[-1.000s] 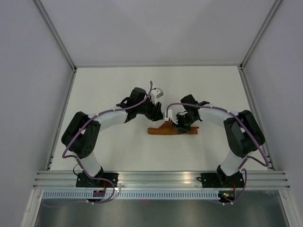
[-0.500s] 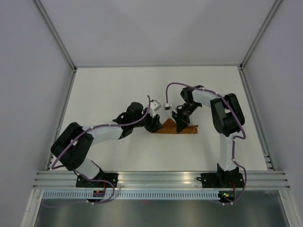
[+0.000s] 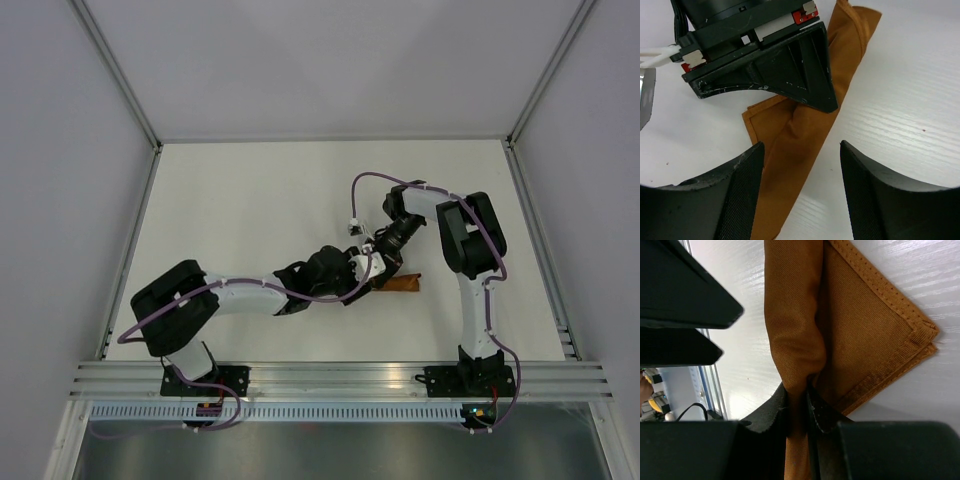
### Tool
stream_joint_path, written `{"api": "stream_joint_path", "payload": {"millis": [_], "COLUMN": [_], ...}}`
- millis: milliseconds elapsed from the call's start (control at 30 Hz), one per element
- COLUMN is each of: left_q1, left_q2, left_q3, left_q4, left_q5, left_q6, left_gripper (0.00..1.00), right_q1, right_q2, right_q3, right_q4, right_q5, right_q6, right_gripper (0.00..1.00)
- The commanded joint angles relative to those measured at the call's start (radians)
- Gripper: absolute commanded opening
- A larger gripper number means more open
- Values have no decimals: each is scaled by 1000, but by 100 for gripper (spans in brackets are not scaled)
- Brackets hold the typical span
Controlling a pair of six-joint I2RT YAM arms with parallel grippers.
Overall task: Fold the napkin, place the utensils inside, and roll it up
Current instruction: Roll the napkin with the utensil
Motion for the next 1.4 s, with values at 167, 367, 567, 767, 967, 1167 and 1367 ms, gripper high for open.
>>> {"api": "stream_joint_path", "payload": {"millis": [167, 367, 567, 767, 967, 1167, 1367], "left_q1": [-99, -119, -119, -116, -92, -58, -24], "left_q2": [121, 190, 239, 276, 308, 327, 337], "left_q3": [85, 122, 143, 168, 216, 260, 288], "left_q4": [40, 17, -21, -82, -193, -279, -338], "left_q5": [-175, -198, -225, -186, -79, 39, 148], "left_q6": [241, 291, 316, 294, 261, 230, 202], "left_gripper": [67, 68, 66, 59, 27, 10, 7], "right_q1": [-1, -7, -11, -13, -13, -13, -16], "right_q2": [91, 106, 109, 114, 105, 77, 7], "right_q3": [-3, 8, 13, 14, 16, 2, -32], "right_q4": [105, 99, 93, 94, 90, 110, 156], "right_q5": [160, 161, 161, 158, 155, 138, 129], "right_q6": [-51, -50, -51, -53, -56, -42, -2], "right_gripper": [14, 14, 14, 14, 15, 29, 48]}}
